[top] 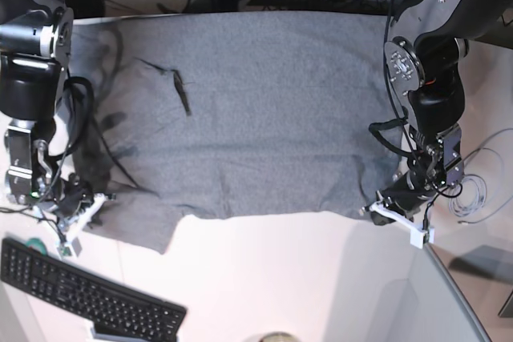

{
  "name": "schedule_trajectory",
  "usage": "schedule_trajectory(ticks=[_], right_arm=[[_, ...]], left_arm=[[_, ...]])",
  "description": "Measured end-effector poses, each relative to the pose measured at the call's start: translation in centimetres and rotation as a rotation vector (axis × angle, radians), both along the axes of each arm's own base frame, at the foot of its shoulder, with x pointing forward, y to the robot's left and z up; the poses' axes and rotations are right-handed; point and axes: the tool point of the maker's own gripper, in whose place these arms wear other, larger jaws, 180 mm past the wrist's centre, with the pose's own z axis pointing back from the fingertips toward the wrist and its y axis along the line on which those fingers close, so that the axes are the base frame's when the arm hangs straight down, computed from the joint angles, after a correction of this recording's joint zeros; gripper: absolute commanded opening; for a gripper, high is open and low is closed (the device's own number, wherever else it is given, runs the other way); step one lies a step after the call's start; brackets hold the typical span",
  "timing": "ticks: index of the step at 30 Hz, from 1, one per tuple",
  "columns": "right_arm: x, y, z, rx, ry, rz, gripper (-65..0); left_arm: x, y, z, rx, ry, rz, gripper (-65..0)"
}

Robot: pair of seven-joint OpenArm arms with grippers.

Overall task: Layout the t-shirt on the table in an organized manner, then fold the t-shirt properly
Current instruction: 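Grasp the hem corners of the grey shirt with both grippers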

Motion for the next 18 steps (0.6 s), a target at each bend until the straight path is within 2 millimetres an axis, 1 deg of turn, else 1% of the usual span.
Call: schedule_trajectory(ticks=[4,8,10,12,15,18], right_arm=[[0.7,-1.1,0.9,-0.078,-0.04,0.06,-64.8],[1.3,-1.1,1.5,-0.125,-0.081,0.119,-64.8],[1.2,-1.8,1.7,-0.14,-0.085,0.126,-64.8],[1.1,-2.9,1.9,-0.157,-0.084,0.117,-64.7],[1.0,-4.7,1.3,-0.163,-0.057,0.088,-64.7],[1.0,-5.3,0.4,-0.131,-0.075,0.064,-64.7]], left_arm=[[0.7,0.3,1.1,0.015,-0.031,0.002,-65.0],[0.8,0.3,1.2,0.014,-0.035,0.001,-65.0],[0.7,0.3,1.2,0.015,-0.032,0.0,-65.0],[0.7,0.3,1.2,0.015,-0.032,0.0,-65.0],[0.8,0.2,1.3,0.014,-0.034,-0.001,-65.0],[0.5,0.2,1.2,0.029,0.01,-0.022,-65.0]])
